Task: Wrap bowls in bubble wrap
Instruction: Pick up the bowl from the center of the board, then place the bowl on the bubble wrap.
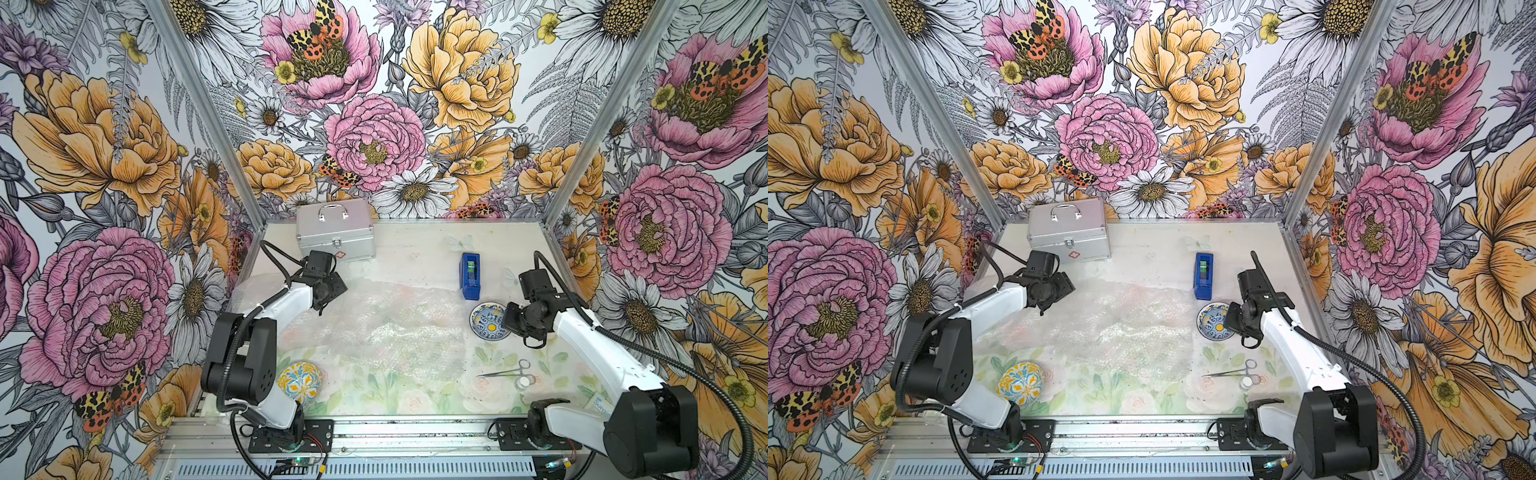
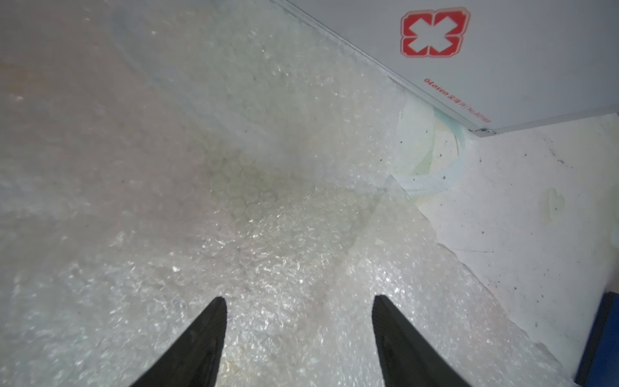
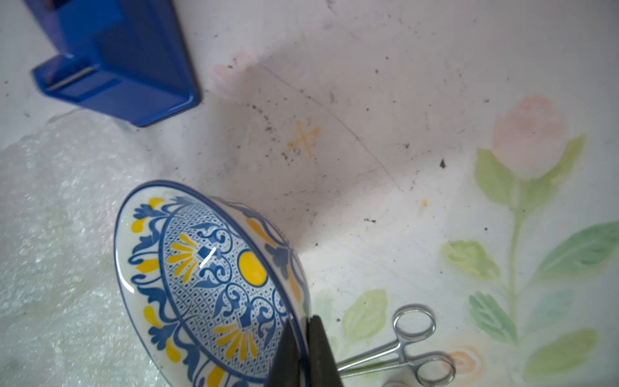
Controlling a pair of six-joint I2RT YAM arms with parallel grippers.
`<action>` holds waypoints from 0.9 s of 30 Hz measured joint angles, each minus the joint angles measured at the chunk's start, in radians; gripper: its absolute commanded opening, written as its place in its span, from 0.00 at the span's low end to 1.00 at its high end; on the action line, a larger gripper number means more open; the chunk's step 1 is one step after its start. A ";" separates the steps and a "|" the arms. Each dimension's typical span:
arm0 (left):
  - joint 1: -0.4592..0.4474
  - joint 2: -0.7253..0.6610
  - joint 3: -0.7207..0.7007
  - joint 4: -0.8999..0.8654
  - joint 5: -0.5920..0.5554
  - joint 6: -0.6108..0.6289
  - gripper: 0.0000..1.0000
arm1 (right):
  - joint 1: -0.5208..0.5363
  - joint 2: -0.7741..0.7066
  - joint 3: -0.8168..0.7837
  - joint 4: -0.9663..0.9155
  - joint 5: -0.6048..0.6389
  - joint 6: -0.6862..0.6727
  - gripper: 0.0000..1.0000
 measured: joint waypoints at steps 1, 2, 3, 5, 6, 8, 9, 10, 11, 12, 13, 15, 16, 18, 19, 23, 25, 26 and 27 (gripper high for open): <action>0.000 0.021 0.015 0.000 0.001 0.006 0.75 | 0.035 -0.004 0.028 -0.010 0.003 0.000 0.00; 0.000 0.050 0.035 0.003 0.003 0.009 0.74 | 0.090 -0.004 0.074 -0.017 0.004 0.002 0.00; 0.000 0.076 0.053 0.003 0.007 0.009 0.73 | 0.140 0.003 0.113 -0.017 0.006 0.004 0.00; 0.000 0.124 0.087 0.008 0.014 0.009 0.71 | 0.242 0.043 0.191 -0.011 0.008 0.013 0.00; -0.003 0.146 0.104 0.008 0.017 0.009 0.71 | 0.292 0.077 0.226 -0.004 0.011 0.021 0.00; -0.010 0.178 0.132 0.012 0.017 0.009 0.70 | 0.385 0.164 0.280 0.024 0.012 0.039 0.00; -0.016 0.186 0.142 0.014 0.018 0.009 0.70 | 0.424 0.217 0.300 0.047 0.011 0.052 0.00; -0.023 0.188 0.147 0.014 0.018 0.009 0.70 | 0.451 0.264 0.312 0.067 0.007 0.063 0.00; -0.033 0.189 0.153 0.014 0.019 0.009 0.70 | 0.484 0.317 0.323 0.089 0.001 0.076 0.00; -0.043 0.192 0.158 0.015 0.022 0.009 0.70 | 0.508 0.365 0.330 0.109 -0.004 0.087 0.00; -0.049 0.195 0.163 0.018 0.025 0.008 0.69 | 0.524 0.401 0.335 0.120 -0.008 0.096 0.00; -0.061 0.204 0.164 0.023 0.039 0.004 0.70 | 0.550 0.477 0.340 0.150 -0.014 0.113 0.00; -0.061 0.207 0.163 0.023 0.047 -0.002 0.69 | 0.556 0.500 0.340 0.160 -0.016 0.118 0.00; -0.053 0.211 0.153 0.026 0.060 -0.014 0.69 | 0.559 0.540 0.340 0.178 -0.019 0.126 0.00; -0.048 0.211 0.146 0.026 0.066 -0.018 0.69 | 0.557 0.550 0.340 0.185 -0.020 0.126 0.00; -0.029 0.203 0.112 0.034 0.085 -0.019 0.69 | 0.534 0.561 0.344 0.215 -0.030 0.129 0.00; -0.027 0.186 0.099 0.035 0.089 -0.019 0.69 | 0.529 0.561 0.356 0.224 -0.038 0.129 0.00; -0.027 0.177 0.091 0.035 0.092 -0.019 0.69 | 0.526 0.561 0.364 0.229 -0.042 0.129 0.00; -0.027 0.171 0.085 0.036 0.093 -0.020 0.68 | 0.525 0.561 0.371 0.233 -0.043 0.129 0.00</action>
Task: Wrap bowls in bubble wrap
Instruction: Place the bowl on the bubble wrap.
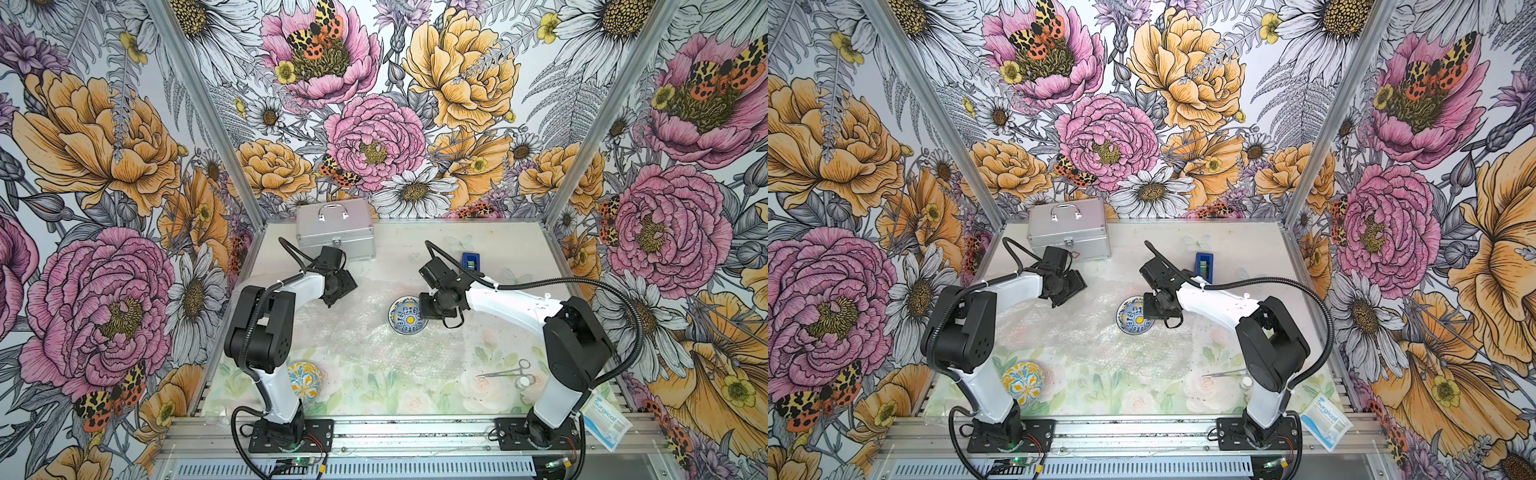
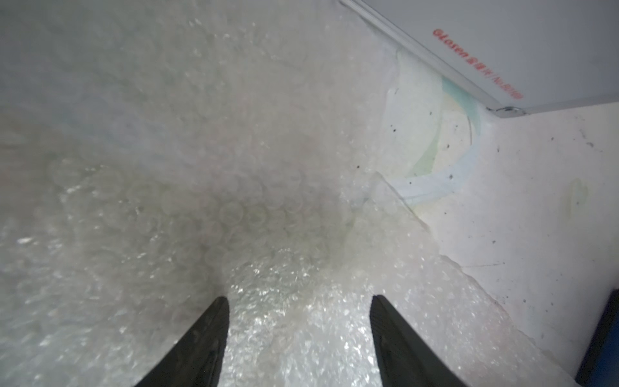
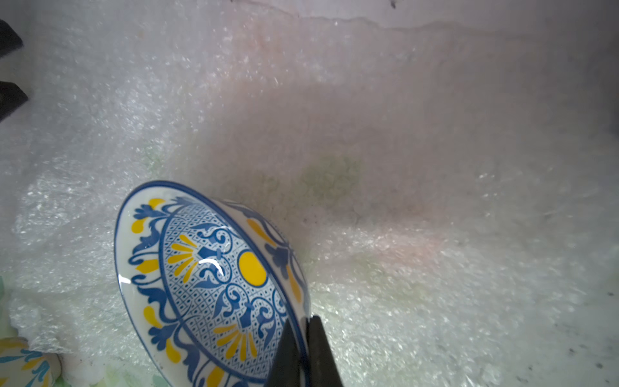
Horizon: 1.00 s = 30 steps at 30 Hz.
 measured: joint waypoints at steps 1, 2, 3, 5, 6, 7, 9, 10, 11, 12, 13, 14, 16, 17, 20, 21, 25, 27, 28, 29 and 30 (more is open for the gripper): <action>0.000 -0.008 -0.005 0.000 0.002 -0.001 0.66 | 0.000 0.000 0.005 0.008 -0.004 0.000 0.00; 0.000 -0.012 -0.008 0.000 0.003 -0.001 0.64 | 0.000 0.000 0.008 0.013 -0.006 0.000 0.00; 0.000 -0.013 -0.010 0.001 0.005 -0.003 0.62 | 0.000 0.000 0.010 0.017 -0.008 0.000 0.00; 0.000 -0.015 -0.013 0.001 0.011 -0.007 0.59 | 0.000 0.000 0.011 0.021 -0.009 0.000 0.00; 0.000 -0.015 -0.015 0.001 0.016 -0.008 0.59 | 0.000 0.002 0.011 0.021 -0.010 0.000 0.00; 0.000 -0.015 -0.018 0.001 0.022 -0.008 0.60 | 0.000 0.007 0.011 0.024 -0.011 0.001 0.00; 0.000 -0.017 -0.025 0.002 0.030 -0.008 0.61 | 0.000 0.023 0.011 0.034 -0.010 0.004 0.00; 0.000 -0.019 -0.031 0.001 0.033 -0.008 0.62 | 0.000 0.035 0.011 0.041 -0.010 0.005 0.00; 0.000 -0.024 -0.039 0.000 0.034 -0.008 0.62 | 0.000 0.048 0.011 0.046 -0.010 0.005 0.00; 0.000 -0.027 -0.045 0.000 0.035 -0.008 0.62 | 0.000 0.059 0.011 0.050 -0.010 0.007 0.00; 0.000 -0.030 -0.051 0.000 0.036 -0.008 0.61 | 0.000 0.069 0.010 0.055 -0.012 0.011 0.00; 0.000 -0.031 -0.055 0.000 0.037 -0.007 0.60 | 0.000 0.071 0.010 0.063 -0.020 0.011 0.00; 0.000 -0.032 -0.058 0.002 0.040 -0.007 0.54 | 0.000 0.071 0.007 0.070 -0.018 0.011 0.00; 0.000 -0.032 -0.059 0.001 0.041 -0.006 0.49 | 0.000 0.071 0.005 0.073 -0.018 0.011 0.00; 0.000 -0.034 -0.070 0.006 0.044 -0.007 0.37 | 0.000 0.071 0.000 0.082 -0.018 0.012 0.04; 0.000 -0.036 -0.074 0.008 0.046 -0.008 0.34 | 0.000 0.071 -0.002 0.086 -0.019 0.016 0.06; 0.000 -0.054 -0.088 0.009 0.058 -0.007 0.32 | 0.000 0.071 -0.011 0.099 -0.021 0.023 0.12; 0.000 -0.064 -0.092 0.010 0.065 -0.007 0.32 | 0.000 0.071 -0.016 0.099 -0.017 0.027 0.14; 0.000 -0.071 -0.093 0.011 0.068 -0.007 0.32 | 0.000 0.071 -0.017 0.098 -0.016 0.028 0.15; 0.000 -0.079 -0.095 0.013 0.070 -0.007 0.31 | 0.000 0.071 -0.018 0.098 -0.016 0.028 0.17; 0.000 -0.085 -0.097 0.013 0.071 -0.007 0.28 | 0.000 0.071 -0.018 0.098 -0.015 0.028 0.18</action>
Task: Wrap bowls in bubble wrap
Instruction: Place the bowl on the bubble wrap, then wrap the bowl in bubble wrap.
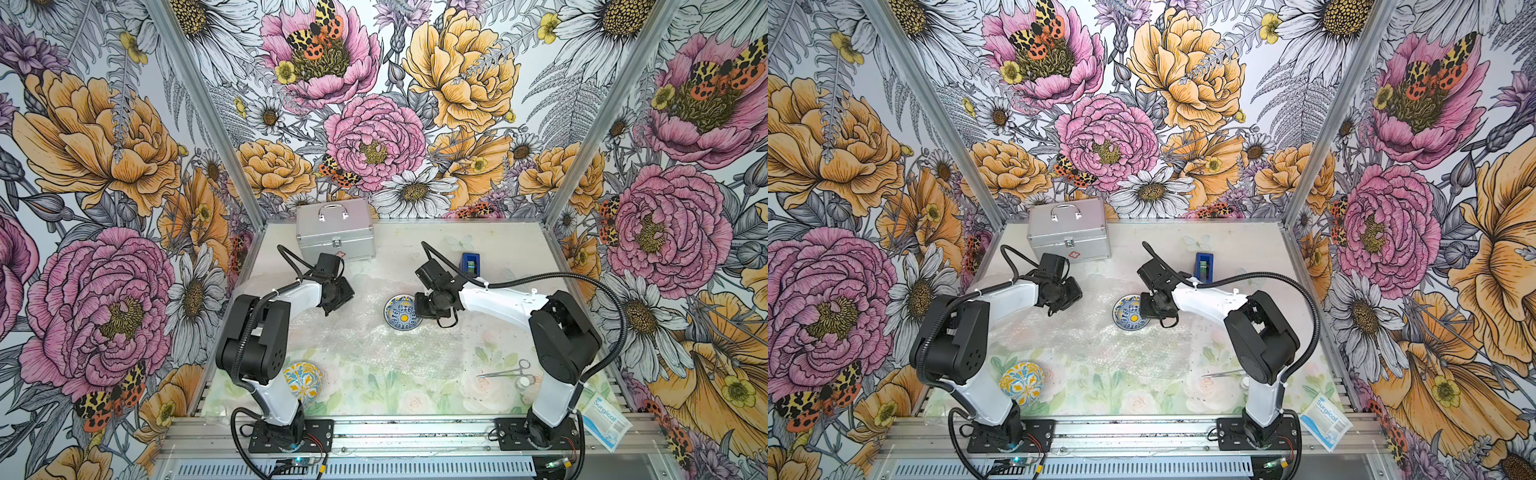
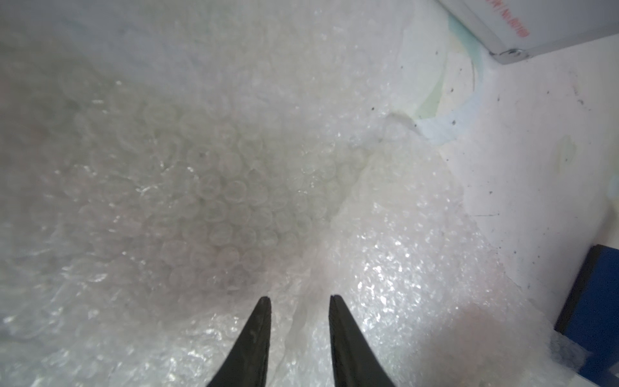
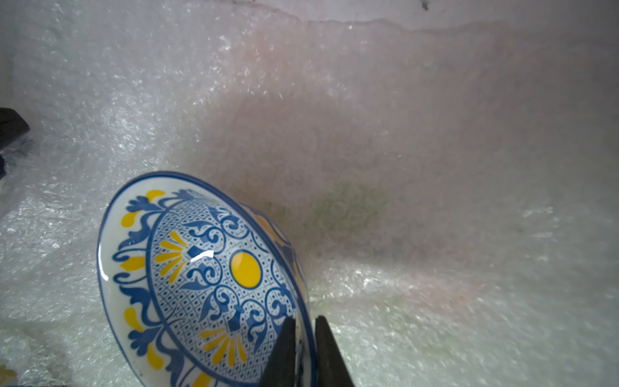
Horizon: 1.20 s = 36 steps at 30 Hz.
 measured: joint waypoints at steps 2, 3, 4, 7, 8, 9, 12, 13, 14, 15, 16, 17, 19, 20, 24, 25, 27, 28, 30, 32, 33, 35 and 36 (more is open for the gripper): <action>-0.001 -0.014 -0.003 0.001 0.006 -0.002 0.15 | 0.000 0.000 -0.002 0.000 0.002 0.005 0.21; -0.001 -0.018 -0.003 0.003 0.010 0.002 0.09 | 0.000 0.000 -0.002 0.000 0.002 0.007 0.23; -0.003 -0.020 -0.003 0.005 0.014 0.006 0.02 | 0.000 0.000 -0.003 0.000 0.002 0.007 0.25; -0.013 -0.019 -0.002 0.002 0.025 0.029 0.00 | 0.000 0.000 -0.003 0.000 0.002 0.011 0.36; -0.019 -0.019 -0.002 0.001 0.027 0.031 0.00 | 0.000 -0.003 -0.003 0.000 0.002 0.012 0.38; -0.024 -0.019 -0.002 0.002 0.027 0.035 0.00 | 0.000 -0.008 -0.004 -0.001 0.003 0.011 0.42; -0.057 -0.044 -0.006 0.001 0.023 0.049 0.00 | 0.000 -0.050 -0.005 -0.016 0.013 0.016 0.56; -0.081 -0.071 -0.011 0.003 0.021 0.063 0.00 | 0.000 -0.072 -0.005 -0.021 0.014 0.018 0.59; -0.106 -0.104 -0.018 0.011 0.020 0.075 0.00 | 0.000 -0.095 -0.004 -0.029 0.019 0.018 0.61; -0.133 -0.137 -0.025 0.020 0.018 0.087 0.00 | 0.000 -0.114 -0.001 -0.037 0.023 0.018 0.63; -0.171 -0.179 -0.033 0.039 0.019 0.105 0.00 | 0.000 -0.134 0.005 -0.048 0.028 0.019 0.64; -0.213 -0.218 -0.042 0.064 0.020 0.126 0.00 | 0.000 -0.151 0.013 -0.058 0.032 0.023 0.65; -0.298 -0.283 -0.058 0.113 0.022 0.170 0.00 | -0.004 -0.179 0.031 -0.070 0.032 0.032 0.67; -0.344 -0.311 -0.066 0.142 0.023 0.193 0.00 | -0.008 -0.192 0.038 -0.075 0.032 0.039 0.68; -0.452 -0.365 -0.123 0.249 0.069 0.248 0.00 | -0.023 -0.229 0.078 -0.088 0.021 0.076 0.71; -0.460 -0.366 -0.135 0.264 0.081 0.254 0.00 | -0.025 -0.233 0.092 -0.089 0.012 0.084 0.72; -0.472 -0.353 -0.153 0.282 0.104 0.266 0.00 | -0.030 -0.232 0.124 -0.089 -0.003 0.097 0.73; -0.478 -0.344 -0.156 0.287 0.112 0.273 0.00 | -0.032 -0.232 0.136 -0.089 -0.010 0.103 0.73; -0.493 -0.330 -0.157 0.293 0.124 0.286 0.00 | -0.039 -0.232 0.157 -0.088 -0.024 0.113 0.73; -0.512 -0.326 -0.157 0.295 0.134 0.304 0.00 | -0.051 -0.231 0.163 -0.087 -0.035 0.124 0.72; -0.519 -0.327 -0.157 0.296 0.135 0.310 0.00 | -0.056 -0.229 0.163 -0.088 -0.037 0.130 0.71; -0.531 -0.327 -0.157 0.298 0.138 0.325 0.00 | -0.071 -0.219 0.158 -0.089 -0.036 0.140 0.71; -0.535 -0.327 -0.156 0.298 0.139 0.331 0.00 | -0.077 -0.217 0.154 -0.090 -0.035 0.141 0.70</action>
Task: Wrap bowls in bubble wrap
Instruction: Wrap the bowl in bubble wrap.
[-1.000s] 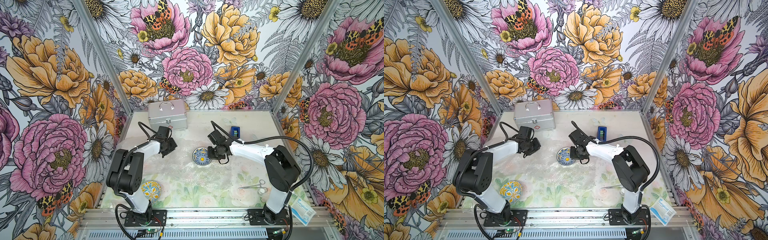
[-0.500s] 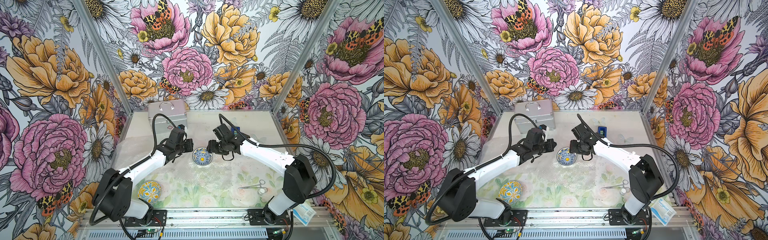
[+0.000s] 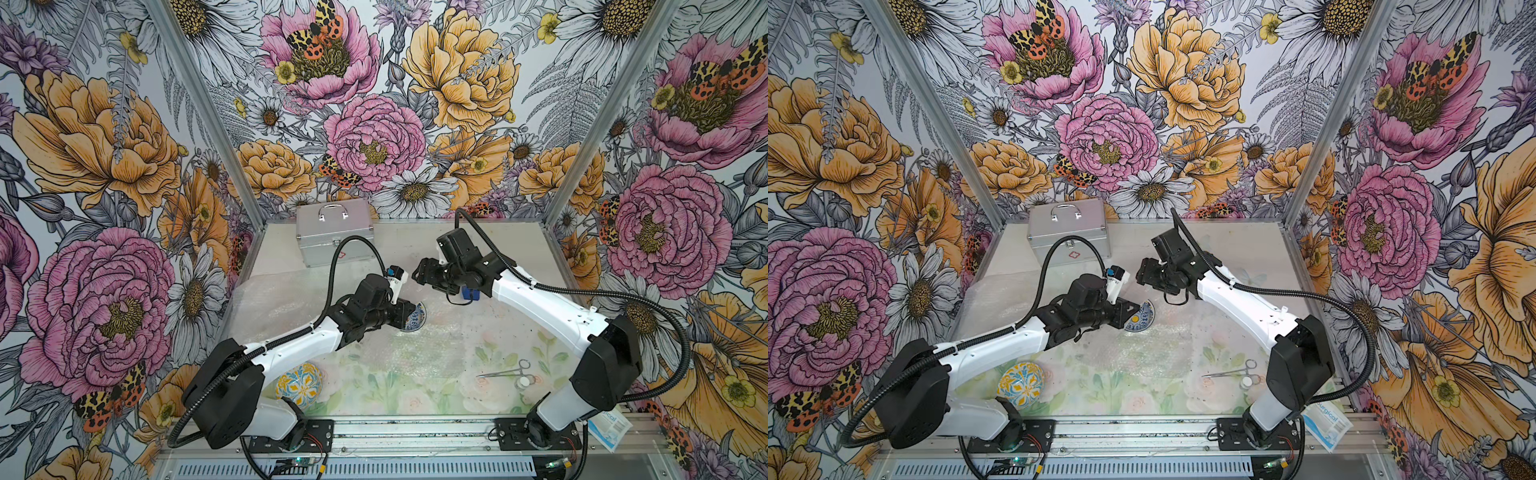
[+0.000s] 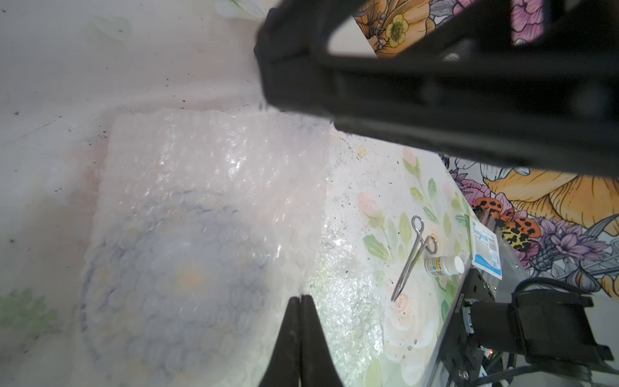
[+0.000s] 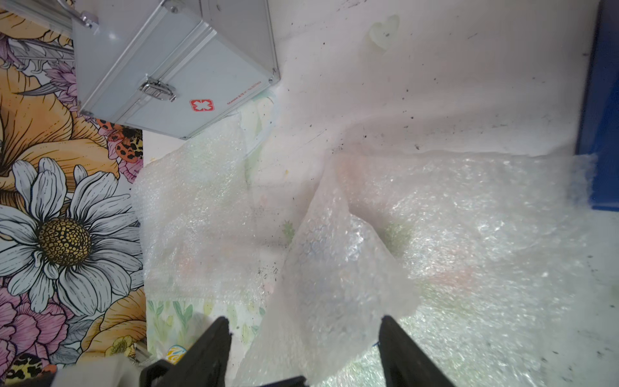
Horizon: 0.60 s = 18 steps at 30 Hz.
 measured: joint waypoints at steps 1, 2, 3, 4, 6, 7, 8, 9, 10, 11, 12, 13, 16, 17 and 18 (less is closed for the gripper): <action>-0.003 0.000 0.000 0.000 0.002 0.006 0.00 | -0.006 0.004 -0.008 -0.005 0.002 0.000 0.70; -0.007 0.000 0.000 -0.001 0.003 0.013 0.00 | -0.011 0.008 -0.017 -0.008 0.003 0.000 0.68; -0.009 0.000 0.000 -0.003 0.003 0.021 0.00 | -0.013 0.013 -0.024 -0.013 0.003 -0.001 0.66; -0.012 0.000 0.001 -0.006 0.003 0.026 0.00 | -0.018 0.019 -0.033 -0.017 0.005 -0.001 0.63; -0.014 0.000 0.003 -0.013 0.005 0.033 0.00 | -0.020 0.034 -0.049 -0.024 0.010 -0.002 0.59; -0.015 0.000 0.005 -0.018 0.006 0.038 0.00 | -0.019 0.041 -0.057 -0.027 0.011 -0.002 0.54; -0.016 0.000 0.009 -0.023 0.006 0.042 0.00 | -0.019 0.047 -0.068 -0.028 0.011 -0.003 0.48; -0.016 0.000 0.012 -0.026 0.007 0.046 0.00 | -0.019 0.051 -0.075 -0.031 0.011 0.000 0.44; -0.016 0.000 0.016 -0.029 0.007 0.048 0.00 | -0.019 0.053 -0.085 -0.034 0.011 -0.002 0.39; -0.016 0.001 0.020 -0.033 0.007 0.050 0.00 | -0.018 0.056 -0.089 -0.039 0.011 -0.003 0.34; -0.018 0.002 0.024 -0.036 0.007 0.052 0.00 | -0.019 0.059 -0.092 -0.043 0.010 -0.005 0.32; -0.019 0.007 0.028 -0.039 0.008 0.055 0.00 | -0.018 0.063 -0.092 -0.044 0.010 -0.008 0.29; -0.027 0.029 0.045 -0.047 0.014 0.061 0.00 | -0.017 0.065 -0.092 -0.043 0.010 -0.016 0.09; -0.029 0.038 0.053 -0.056 0.016 0.064 0.00 | -0.017 0.065 -0.092 -0.042 0.010 -0.020 0.03; -0.029 0.045 0.063 -0.069 0.015 0.066 0.08 | -0.017 0.065 -0.092 -0.043 0.010 -0.024 0.00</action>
